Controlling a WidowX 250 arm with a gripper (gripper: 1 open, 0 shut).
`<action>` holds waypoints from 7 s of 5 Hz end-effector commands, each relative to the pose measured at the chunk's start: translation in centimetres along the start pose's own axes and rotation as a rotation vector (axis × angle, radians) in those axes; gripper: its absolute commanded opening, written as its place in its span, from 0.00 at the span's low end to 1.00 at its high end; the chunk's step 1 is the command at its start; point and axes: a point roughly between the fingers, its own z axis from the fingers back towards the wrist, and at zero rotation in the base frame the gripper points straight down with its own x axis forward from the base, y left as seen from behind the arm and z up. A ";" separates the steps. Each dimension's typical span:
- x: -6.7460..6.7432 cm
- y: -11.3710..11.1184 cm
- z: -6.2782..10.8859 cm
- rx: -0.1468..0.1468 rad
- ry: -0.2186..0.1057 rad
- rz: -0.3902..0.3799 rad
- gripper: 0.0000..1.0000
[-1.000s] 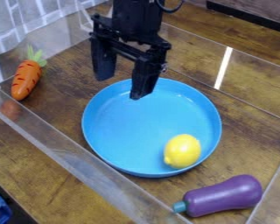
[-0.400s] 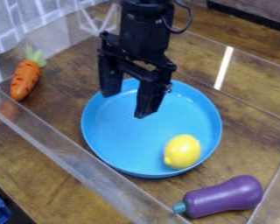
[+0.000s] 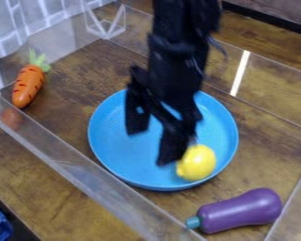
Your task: Put the purple eggplant on the blue tray
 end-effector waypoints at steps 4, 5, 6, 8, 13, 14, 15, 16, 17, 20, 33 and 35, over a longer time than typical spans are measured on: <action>2.0 -4.0 -4.8 0.078 -0.077 -0.226 1.00; 2.0 -4.3 -5.1 0.070 -0.086 -0.227 0.00; 2.1 -4.5 -5.3 0.066 -0.092 -0.231 0.00; 1.8 -4.9 -5.6 0.054 -0.099 -0.251 0.00; 1.3 -5.4 -5.4 0.037 -0.104 -0.291 0.00; 1.3 -5.0 -4.9 0.048 -0.100 -0.293 0.00; 1.4 -4.4 -4.3 0.060 -0.096 -0.293 0.00; 1.4 -3.9 -3.5 0.072 -0.094 -0.290 0.00; 1.4 -3.3 -2.5 0.082 -0.097 -0.283 0.00; 1.8 -2.2 0.1 0.121 -0.112 -0.274 0.00; 0.8 -2.2 0.3 0.114 -0.160 -0.310 0.00; 1.1 -3.2 -0.6 0.082 -0.183 -0.325 0.00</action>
